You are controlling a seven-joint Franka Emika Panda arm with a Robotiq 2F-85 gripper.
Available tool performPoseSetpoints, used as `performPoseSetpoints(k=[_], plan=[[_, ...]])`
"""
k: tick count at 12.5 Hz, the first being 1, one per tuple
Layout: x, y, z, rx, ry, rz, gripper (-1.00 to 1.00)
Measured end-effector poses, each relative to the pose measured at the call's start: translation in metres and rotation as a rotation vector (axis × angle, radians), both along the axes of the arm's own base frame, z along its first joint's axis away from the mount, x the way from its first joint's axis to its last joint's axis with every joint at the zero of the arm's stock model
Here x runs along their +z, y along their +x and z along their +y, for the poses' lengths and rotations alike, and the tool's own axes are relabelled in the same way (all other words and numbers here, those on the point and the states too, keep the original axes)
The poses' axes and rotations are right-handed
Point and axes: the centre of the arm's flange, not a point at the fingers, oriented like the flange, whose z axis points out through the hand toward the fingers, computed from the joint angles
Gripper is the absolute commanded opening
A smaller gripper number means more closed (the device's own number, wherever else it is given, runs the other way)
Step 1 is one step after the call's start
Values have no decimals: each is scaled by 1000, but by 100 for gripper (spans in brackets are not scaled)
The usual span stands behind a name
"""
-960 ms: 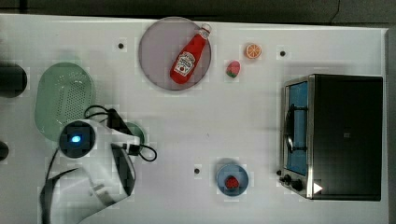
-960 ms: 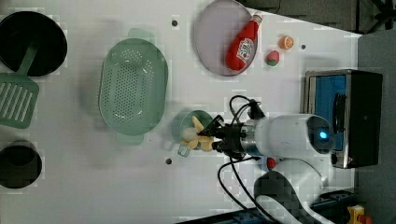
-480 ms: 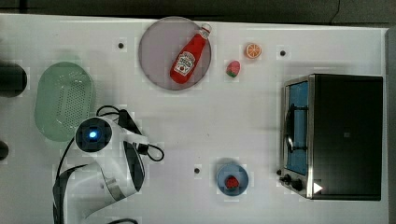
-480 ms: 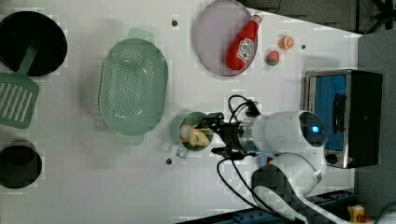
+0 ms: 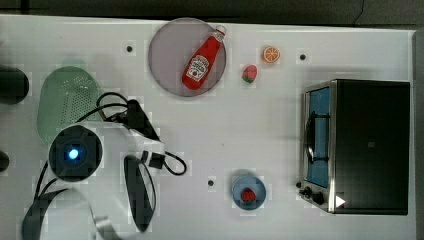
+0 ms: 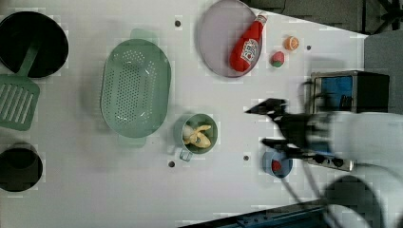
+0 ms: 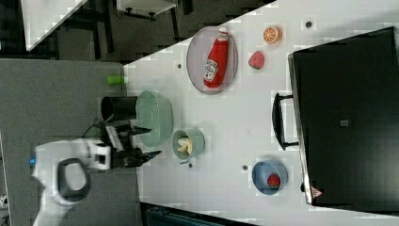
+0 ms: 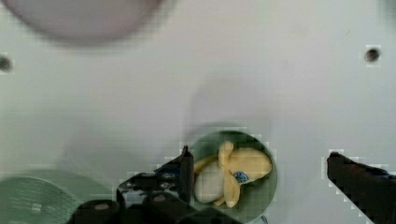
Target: Pick Banana and place it in mug.
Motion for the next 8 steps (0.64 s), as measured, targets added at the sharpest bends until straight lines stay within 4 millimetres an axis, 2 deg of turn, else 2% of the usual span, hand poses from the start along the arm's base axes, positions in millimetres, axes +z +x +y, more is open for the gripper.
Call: performPoseSetpoints(k=[3,5,6,8], plan=[[104,12,-47,-24,8,-43,100],[165,16,-86,-30,35,-76,100],[184,18,-109,-40,48,-82,100],[209,20,-166,-66,53,-114,100]])
